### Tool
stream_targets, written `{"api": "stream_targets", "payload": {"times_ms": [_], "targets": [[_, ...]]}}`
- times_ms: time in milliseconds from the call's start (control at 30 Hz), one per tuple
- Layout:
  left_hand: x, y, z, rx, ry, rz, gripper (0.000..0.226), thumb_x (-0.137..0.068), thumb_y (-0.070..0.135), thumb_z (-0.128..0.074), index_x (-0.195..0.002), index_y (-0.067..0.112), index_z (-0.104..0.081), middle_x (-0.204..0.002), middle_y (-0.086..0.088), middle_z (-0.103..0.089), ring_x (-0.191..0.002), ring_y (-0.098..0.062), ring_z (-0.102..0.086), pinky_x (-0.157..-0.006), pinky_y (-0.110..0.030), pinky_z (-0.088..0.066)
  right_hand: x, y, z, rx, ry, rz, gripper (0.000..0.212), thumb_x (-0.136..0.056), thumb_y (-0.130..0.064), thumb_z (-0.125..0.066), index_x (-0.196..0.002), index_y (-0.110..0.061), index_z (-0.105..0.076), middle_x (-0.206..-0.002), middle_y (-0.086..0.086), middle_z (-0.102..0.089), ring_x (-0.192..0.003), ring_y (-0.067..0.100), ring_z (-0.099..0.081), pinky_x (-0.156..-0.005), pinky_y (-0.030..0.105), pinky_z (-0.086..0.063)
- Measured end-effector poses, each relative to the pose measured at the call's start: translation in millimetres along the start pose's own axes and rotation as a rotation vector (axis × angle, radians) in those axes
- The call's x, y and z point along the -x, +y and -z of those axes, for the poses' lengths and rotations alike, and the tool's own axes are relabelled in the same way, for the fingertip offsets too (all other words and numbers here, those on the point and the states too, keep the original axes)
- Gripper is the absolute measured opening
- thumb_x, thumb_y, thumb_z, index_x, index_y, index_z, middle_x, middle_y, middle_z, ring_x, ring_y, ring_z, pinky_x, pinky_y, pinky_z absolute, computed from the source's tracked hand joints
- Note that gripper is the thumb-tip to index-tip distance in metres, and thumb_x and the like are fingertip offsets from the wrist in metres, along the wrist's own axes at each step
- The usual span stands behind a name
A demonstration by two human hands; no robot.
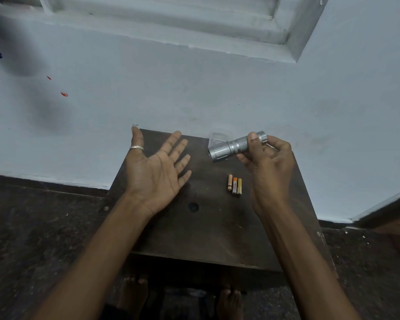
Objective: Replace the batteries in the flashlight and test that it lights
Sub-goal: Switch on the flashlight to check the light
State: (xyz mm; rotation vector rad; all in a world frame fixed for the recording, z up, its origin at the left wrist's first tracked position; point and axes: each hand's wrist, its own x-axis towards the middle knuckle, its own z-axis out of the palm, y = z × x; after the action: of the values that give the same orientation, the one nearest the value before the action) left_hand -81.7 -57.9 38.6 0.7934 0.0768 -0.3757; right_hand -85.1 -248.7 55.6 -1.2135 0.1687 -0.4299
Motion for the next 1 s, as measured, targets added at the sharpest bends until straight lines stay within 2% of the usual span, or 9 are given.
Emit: {"api": "stream_targets", "payload": {"times_ms": [100, 267, 367, 533, 833, 1000], "targets": [[0.5, -1.7, -0.3, -0.028, -0.018, 0.009, 0.094, -0.076, 0.091, -0.020, -0.147, 0.033, -0.044, -0.155, 0.008, -0.040, -0.149, -0.018, -0.021, -0.121, -0.048, -0.010, -0.5, 2.3, 0.3, 0.011, 0.011, -0.005, 0.029, -0.096, -0.012, -0.066, -0.117, -0.002, -0.048, -0.087, 0.005, -0.071, -0.084, 0.017, -0.072, -0.078, 0.036, -0.061], [-0.8, -4.6, -1.8, -0.049, -0.022, 0.014, 0.093, -0.076, 0.091, -0.019, -0.147, 0.035, -0.043, -0.156, 0.009, -0.039, -0.150, -0.017, -0.020, -0.122, -0.048, -0.008, -0.5, 2.9, 0.0, 0.007, 0.010, -0.027, 0.019, -0.095, -0.013, -0.066, -0.106, -0.012, -0.050, -0.080, -0.002, -0.070, -0.080, 0.014, -0.072, -0.074, 0.031, -0.060], [-1.2, -4.5, -1.1, -0.042, -0.014, 0.013, 0.093, -0.076, 0.090, -0.019, -0.147, 0.034, -0.044, -0.156, 0.008, -0.039, -0.150, -0.018, -0.020, -0.122, -0.047, -0.008, 0.6, 2.6, -0.3, -0.014, -0.010, -0.037, 0.023, -0.095, -0.012, -0.066, -0.110, -0.010, -0.049, -0.073, -0.009, -0.072, -0.076, 0.010, -0.071, -0.071, 0.027, -0.058], [-2.1, -3.9, 0.2, -0.032, -0.005, 0.008, 0.093, -0.076, 0.090, -0.021, -0.147, 0.033, -0.044, -0.156, 0.008, -0.038, -0.150, -0.018, -0.020, -0.122, -0.047, -0.008, 1.5, 0.8, 0.1, -0.022, 0.002, -0.024, 0.033, -0.095, -0.012, -0.066, -0.119, -0.003, -0.046, -0.074, -0.007, -0.070, -0.076, 0.011, -0.070, -0.070, 0.026, -0.058], [-0.7, -3.8, -2.7, -0.024, 0.020, 0.012, 0.093, -0.078, 0.089, -0.022, -0.147, 0.032, -0.044, -0.158, 0.006, -0.036, -0.151, -0.018, -0.018, -0.122, -0.048, -0.007, 1.7, 0.2, -0.6, -0.005, 0.026, -0.020, 0.028, -0.094, -0.013, -0.068, -0.111, -0.008, -0.047, -0.080, 0.005, -0.067, -0.077, 0.015, -0.072, -0.078, 0.037, -0.061], [-0.1, -5.6, -2.2, -0.021, 0.024, 0.014, 0.093, -0.077, 0.089, -0.023, -0.148, 0.031, -0.043, -0.158, 0.005, -0.035, -0.151, -0.019, -0.017, -0.122, -0.048, -0.007, 3.5, 1.0, 2.0, 0.014, 0.029, -0.005, 0.027, -0.094, -0.013, -0.068, -0.110, -0.007, -0.047, -0.078, 0.004, -0.069, -0.074, 0.013, -0.073, -0.076, 0.036, -0.062]]}}
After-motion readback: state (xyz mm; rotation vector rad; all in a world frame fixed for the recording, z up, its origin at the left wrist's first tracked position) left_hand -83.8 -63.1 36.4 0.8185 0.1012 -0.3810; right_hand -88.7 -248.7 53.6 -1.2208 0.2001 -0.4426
